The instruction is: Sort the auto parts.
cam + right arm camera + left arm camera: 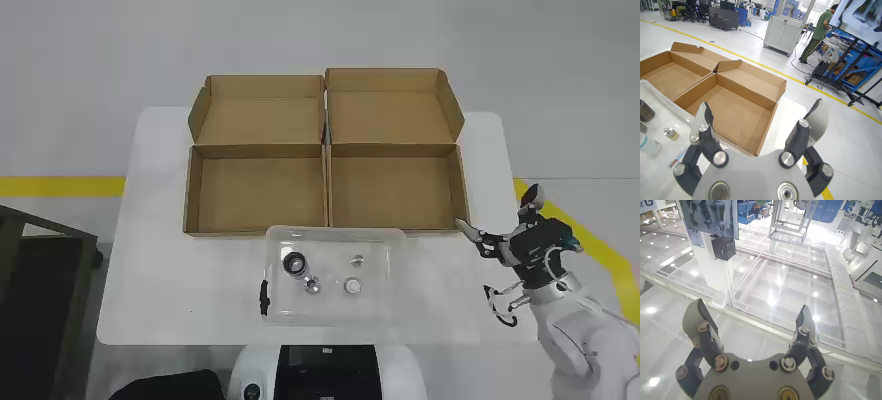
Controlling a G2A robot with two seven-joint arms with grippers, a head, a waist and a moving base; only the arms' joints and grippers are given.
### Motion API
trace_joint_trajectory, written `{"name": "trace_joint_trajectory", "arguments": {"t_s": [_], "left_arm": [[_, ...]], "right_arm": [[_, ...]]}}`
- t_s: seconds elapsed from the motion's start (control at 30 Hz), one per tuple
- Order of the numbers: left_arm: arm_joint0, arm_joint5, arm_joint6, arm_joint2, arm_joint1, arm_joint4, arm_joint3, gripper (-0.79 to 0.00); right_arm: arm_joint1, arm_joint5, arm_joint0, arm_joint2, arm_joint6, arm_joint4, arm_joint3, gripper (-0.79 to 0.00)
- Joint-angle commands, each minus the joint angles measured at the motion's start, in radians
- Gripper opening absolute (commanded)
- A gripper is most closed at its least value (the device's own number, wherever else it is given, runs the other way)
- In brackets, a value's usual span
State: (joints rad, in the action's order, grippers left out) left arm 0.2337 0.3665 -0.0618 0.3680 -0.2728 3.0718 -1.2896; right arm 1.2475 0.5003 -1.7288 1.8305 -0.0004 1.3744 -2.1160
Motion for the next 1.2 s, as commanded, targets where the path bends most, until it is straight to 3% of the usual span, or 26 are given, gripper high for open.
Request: {"name": "trace_joint_trajectory", "arguments": {"t_s": [0.0, 0.67, 0.97, 1.17], "left_arm": [[0.0, 0.0, 0.0, 0.0, 0.0, 0.0, 0.0, -0.001], [0.0, 0.0, 0.0, 0.0, 0.0, 0.0, 0.0, 0.0], [0.0, 0.0, 0.0, 0.0, 0.0, 0.0, 0.0, 0.0], [0.0, 0.0, 0.0, 0.0, 0.0, 0.0, 0.0, 0.0]], "right_arm": [[0.0, 0.0, 0.0, 0.0, 0.0, 0.0, 0.0, 0.0], [-0.001, 0.003, -0.001, -0.002, 0.004, 0.0, 0.002, 0.0], [-0.012, 0.118, -0.027, -0.034, 0.008, 0.026, -0.018, 0.0], [-0.017, 0.192, -0.049, -0.116, 0.001, 0.061, -0.051, 0.0]]}}
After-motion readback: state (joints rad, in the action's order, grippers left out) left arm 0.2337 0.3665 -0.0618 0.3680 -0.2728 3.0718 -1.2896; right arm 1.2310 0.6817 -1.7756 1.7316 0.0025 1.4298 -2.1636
